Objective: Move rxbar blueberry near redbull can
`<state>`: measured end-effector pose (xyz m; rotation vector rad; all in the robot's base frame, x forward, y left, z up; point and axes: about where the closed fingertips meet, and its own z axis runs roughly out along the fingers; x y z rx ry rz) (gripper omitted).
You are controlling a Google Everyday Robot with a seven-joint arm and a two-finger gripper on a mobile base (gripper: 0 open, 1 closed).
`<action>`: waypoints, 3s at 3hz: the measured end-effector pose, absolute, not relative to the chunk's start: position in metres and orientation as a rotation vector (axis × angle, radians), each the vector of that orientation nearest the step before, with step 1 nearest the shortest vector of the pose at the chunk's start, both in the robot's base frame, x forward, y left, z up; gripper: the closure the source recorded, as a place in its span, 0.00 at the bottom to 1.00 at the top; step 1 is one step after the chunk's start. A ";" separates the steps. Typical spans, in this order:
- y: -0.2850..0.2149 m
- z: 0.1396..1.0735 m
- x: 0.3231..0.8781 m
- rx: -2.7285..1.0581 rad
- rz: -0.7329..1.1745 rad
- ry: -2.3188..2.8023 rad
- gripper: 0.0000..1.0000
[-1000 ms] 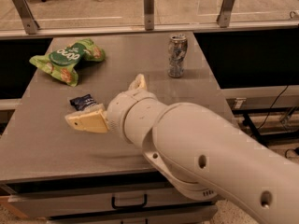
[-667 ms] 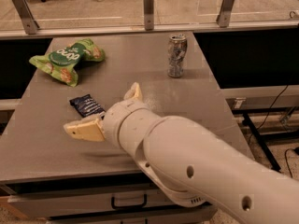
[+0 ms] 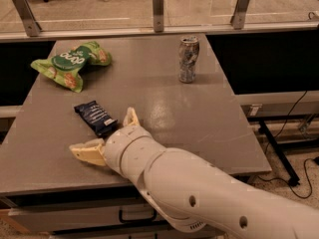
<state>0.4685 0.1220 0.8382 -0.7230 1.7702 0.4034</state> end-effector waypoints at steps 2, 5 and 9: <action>0.125 0.836 0.458 -0.724 0.463 1.725 0.32; 0.130 0.849 0.493 -0.664 0.477 1.719 0.01; 0.137 0.834 0.542 -0.651 0.434 1.772 0.88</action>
Offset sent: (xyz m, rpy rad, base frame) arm -0.0165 -0.0018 -0.0016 0.0945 -0.0250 0.0511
